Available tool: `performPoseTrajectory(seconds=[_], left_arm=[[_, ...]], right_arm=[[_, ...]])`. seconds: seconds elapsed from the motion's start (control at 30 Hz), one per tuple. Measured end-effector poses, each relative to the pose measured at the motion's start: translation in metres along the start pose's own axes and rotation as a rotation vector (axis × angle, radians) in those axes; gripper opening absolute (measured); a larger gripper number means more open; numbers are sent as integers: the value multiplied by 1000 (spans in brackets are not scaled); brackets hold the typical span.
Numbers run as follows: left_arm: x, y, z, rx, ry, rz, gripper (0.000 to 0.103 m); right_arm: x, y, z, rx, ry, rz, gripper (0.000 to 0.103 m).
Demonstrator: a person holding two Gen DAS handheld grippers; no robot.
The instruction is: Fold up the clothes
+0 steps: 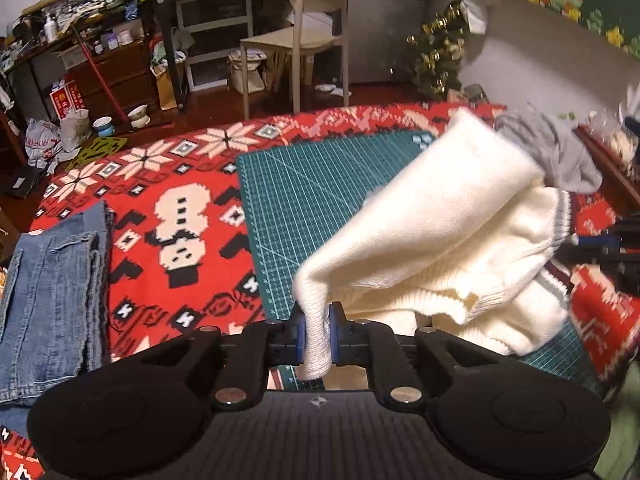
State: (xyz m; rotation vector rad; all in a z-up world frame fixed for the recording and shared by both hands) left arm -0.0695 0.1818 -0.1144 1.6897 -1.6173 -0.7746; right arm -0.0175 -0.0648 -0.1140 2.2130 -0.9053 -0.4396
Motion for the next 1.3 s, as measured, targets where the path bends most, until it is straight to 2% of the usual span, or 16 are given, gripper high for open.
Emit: performPoseTrajectory(seconds=[0.27, 0.43, 0.6, 0.67, 0.73, 0.8, 0.9, 1.03, 1.17, 1.3], left_arm=[[-21, 42, -15, 61, 109, 30, 10], [-34, 35, -17, 40, 151, 0, 10], [-30, 8, -7, -25, 115, -33, 12], [-29, -1, -2, -46, 97, -43, 16], [-31, -1, -1, -39, 101, -38, 19], [-33, 2, 0, -19, 99, -30, 22], [-32, 13, -2, 28, 79, -16, 25], [-24, 29, -4, 78, 28, 3, 30], [-8, 42, -1, 96, -12, 64, 30], [20, 34, 1, 98, -103, 90, 36]], right_arm=[[30, 45, -50, 154, -77, 61, 6], [32, 51, -73, 209, -57, 84, 6], [29, 14, -82, 159, -62, 63, 7], [28, 2, -81, 139, -73, 57, 10], [29, -6, -79, 127, -91, 57, 17], [35, -7, -77, 128, -119, 60, 29], [49, 2, -67, 129, -177, 47, 36], [58, 11, -52, 103, -219, 26, 39], [58, 11, -38, 56, -243, -7, 39], [54, 5, -22, 1, -261, -41, 40]])
Point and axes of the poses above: each gripper's, at about its wrist camera, not at the fingertips, and y roughly against the way its jaws point, x to its right, z to its underside, the point moved 4 cm from there along -y, roughly the way its jaws point, and after that the axes turned 2 degrees about -x, right-handed, at the moved point
